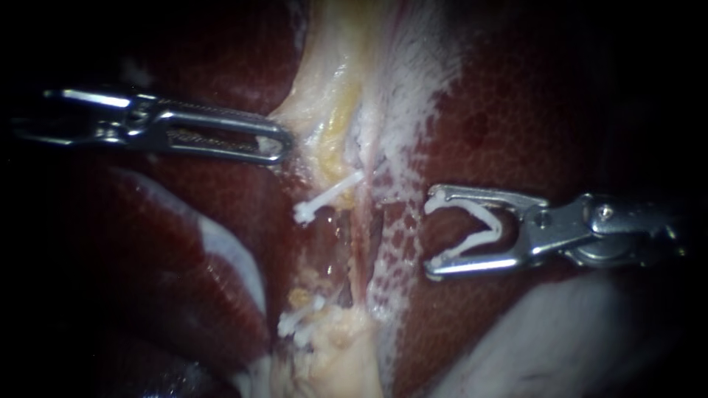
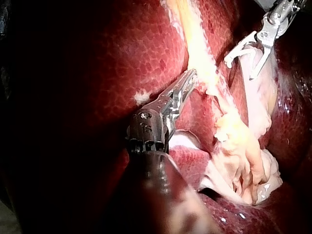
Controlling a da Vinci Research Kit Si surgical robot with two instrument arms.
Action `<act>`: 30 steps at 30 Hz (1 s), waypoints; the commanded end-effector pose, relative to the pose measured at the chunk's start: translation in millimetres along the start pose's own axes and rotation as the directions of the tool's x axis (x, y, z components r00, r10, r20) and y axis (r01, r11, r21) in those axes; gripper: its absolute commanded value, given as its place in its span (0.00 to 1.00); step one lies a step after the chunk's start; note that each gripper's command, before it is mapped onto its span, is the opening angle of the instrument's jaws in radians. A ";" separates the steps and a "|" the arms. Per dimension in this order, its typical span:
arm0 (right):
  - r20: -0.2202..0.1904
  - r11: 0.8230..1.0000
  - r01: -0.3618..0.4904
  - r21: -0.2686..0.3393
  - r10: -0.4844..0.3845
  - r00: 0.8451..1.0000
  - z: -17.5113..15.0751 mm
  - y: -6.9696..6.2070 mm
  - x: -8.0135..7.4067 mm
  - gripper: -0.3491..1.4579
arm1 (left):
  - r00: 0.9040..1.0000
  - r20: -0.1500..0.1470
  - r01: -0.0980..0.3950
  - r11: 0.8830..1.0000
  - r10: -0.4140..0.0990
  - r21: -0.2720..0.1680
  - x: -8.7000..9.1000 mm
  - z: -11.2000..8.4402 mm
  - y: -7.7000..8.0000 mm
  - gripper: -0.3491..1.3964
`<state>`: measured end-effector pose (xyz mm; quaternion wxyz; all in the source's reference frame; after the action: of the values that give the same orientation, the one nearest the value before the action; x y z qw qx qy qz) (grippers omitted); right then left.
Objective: Clipping first clip right tube
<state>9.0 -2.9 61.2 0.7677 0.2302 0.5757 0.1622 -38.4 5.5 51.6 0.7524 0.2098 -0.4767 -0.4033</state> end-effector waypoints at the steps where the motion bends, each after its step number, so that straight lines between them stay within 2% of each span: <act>1: 0.002 1.000 -0.007 0.002 0.007 1.000 0.5 -0.1 -0.4 0.52 | 1.000 0.002 0.003 1.000 -0.003 -0.005 -0.2 -0.4 0.2 0.00; 5: 0.005 1.000 -0.027 0.014 0.027 1.000 2.5 -0.4 -1.5 0.52 | 1.000 0.004 0.009 1.000 -0.009 -0.015 -1.1 -2.0 0.7 0.00; 13: 0.008 0.998 -0.056 0.024 0.055 0.998 5.3 -0.2 -2.3 0.52 | 1.000 0.018 0.018 1.000 -0.018 -0.025 -2.1 -3.6 0.8 0.00; 24: 0.014 0.996 -0.082 0.038 0.082 0.997 8.2 0.4 -3.6 0.52 | 0.999 0.021 0.026 0.999 -0.026 -0.026 -2.2 -3.9 0.3 0.00; 30: 0.021 0.992 -0.112 0.064 0.111 0.994 9.4 0.1 -3.2 0.52 | 0.999 0.021 0.026 0.999 -0.026 -0.026 -2.2 -3.8 0.3 0.00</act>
<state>17.6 -6.2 65.8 0.7538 0.2911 0.5593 0.1850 -35.3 7.2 48.9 0.7446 0.2021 -0.4764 -0.4215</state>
